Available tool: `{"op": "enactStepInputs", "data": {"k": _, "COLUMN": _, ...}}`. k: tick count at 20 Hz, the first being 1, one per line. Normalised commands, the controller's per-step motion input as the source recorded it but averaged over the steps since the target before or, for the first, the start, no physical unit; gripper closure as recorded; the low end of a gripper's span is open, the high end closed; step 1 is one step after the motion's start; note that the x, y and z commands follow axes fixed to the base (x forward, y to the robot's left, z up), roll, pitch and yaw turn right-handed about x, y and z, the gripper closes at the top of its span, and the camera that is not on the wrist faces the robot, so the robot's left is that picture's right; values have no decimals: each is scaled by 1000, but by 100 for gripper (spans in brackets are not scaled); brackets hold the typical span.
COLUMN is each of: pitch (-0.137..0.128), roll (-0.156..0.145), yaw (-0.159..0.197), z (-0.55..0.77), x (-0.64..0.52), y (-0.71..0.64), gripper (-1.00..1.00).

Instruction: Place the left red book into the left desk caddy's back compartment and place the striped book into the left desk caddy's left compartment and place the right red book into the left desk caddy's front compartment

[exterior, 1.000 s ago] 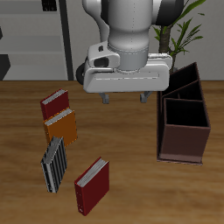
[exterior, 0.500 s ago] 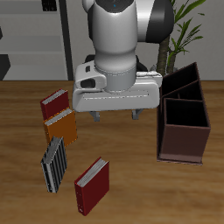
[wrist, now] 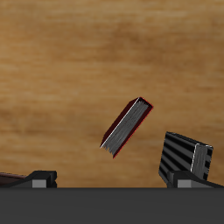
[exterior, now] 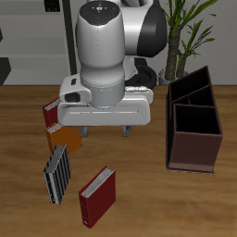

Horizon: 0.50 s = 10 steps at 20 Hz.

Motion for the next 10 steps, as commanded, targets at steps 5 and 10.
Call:
{"op": "enactStepInputs", "data": {"k": 5, "pitch": -7, "roll": -2, "yaw": -32, "z": -177, "x": 121, "y": -179, "gripper": -100}}
{"op": "enactStepInputs", "data": {"k": 10, "pitch": 30, "roll": 35, "yaw": -45, "z": -323, "x": 205, "y": -30, "gripper": -100}}
